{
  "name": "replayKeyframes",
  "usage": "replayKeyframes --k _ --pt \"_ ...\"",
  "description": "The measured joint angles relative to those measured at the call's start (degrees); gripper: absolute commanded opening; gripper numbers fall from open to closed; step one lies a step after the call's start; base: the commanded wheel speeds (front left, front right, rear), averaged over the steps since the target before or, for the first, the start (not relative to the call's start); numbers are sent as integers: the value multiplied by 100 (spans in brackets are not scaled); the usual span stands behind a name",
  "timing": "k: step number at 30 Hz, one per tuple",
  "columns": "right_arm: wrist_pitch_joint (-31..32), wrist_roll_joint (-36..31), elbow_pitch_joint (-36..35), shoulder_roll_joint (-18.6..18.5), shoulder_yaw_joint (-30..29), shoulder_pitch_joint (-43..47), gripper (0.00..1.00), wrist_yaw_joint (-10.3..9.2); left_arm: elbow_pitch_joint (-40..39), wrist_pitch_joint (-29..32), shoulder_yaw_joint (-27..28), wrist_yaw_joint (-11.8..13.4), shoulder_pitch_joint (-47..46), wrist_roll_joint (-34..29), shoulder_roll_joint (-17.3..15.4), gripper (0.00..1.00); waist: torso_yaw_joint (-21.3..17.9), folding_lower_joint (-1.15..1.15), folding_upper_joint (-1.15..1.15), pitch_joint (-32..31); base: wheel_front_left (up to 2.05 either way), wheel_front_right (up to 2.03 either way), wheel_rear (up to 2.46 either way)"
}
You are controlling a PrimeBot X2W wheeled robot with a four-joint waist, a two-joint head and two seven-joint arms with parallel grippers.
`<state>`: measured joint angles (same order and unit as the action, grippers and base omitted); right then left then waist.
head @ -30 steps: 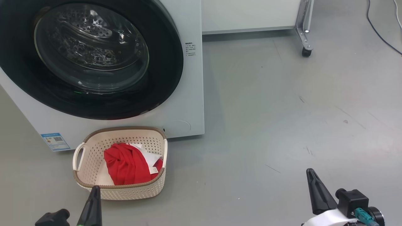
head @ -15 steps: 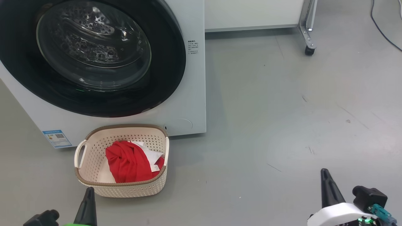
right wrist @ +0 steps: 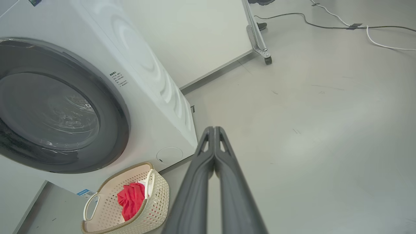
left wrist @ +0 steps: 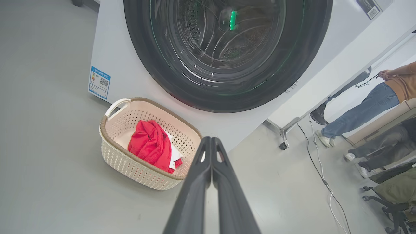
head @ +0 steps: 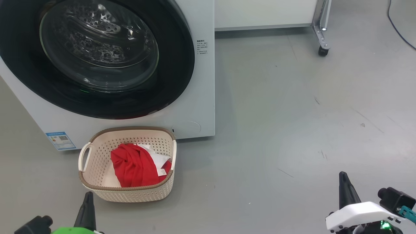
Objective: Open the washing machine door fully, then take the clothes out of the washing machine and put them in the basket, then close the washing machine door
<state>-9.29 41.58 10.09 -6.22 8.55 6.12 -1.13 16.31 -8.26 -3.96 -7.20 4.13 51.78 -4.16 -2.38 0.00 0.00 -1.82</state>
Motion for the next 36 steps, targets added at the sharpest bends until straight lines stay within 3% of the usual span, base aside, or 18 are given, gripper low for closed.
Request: replayKeyframes --k 36 --pt "671 2670 264 79 -650 -434 0 360 -24 724 397 0 -340 1983 94 0 122 0 0 102 0 0 0"
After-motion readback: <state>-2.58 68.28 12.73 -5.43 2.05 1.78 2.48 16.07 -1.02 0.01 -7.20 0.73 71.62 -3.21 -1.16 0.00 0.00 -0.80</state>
